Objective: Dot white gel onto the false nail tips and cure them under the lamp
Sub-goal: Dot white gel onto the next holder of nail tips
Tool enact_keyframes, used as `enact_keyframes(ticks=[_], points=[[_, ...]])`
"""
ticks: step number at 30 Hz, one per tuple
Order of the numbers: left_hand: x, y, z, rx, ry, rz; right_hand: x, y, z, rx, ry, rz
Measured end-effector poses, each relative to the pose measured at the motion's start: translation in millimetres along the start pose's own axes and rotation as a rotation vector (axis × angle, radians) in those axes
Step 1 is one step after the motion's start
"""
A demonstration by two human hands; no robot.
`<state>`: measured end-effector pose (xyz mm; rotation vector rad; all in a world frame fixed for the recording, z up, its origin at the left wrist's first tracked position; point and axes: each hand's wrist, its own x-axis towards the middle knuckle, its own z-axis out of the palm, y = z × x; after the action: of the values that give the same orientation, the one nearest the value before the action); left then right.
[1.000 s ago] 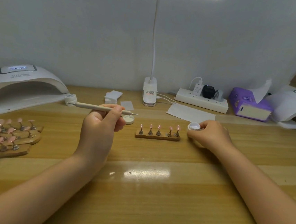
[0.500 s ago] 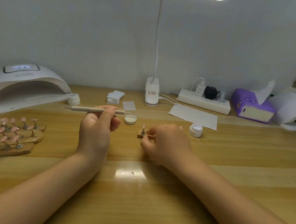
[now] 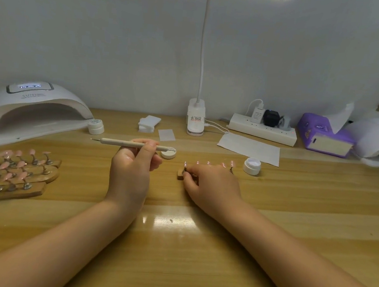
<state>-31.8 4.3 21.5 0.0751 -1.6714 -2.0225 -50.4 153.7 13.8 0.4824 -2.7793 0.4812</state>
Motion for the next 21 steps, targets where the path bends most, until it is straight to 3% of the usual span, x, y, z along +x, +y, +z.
enact_keyframes(ticks=[13, 18, 21], points=[[-4.6, 4.2, 0.2, 0.046, -0.019, 0.041, -6.8, -1.5, -1.5, -0.088, 0.086, -0.105], [-8.8, 14.0, 1.1, 0.049, -0.048, 0.092, -13.3, -2.5, -10.3, 0.188, 0.163, -0.081], [-13.9, 28.8, 4.0, 0.068, -0.129, 0.235, -14.4, -1.3, -21.2, 0.419, 0.209, -0.055]])
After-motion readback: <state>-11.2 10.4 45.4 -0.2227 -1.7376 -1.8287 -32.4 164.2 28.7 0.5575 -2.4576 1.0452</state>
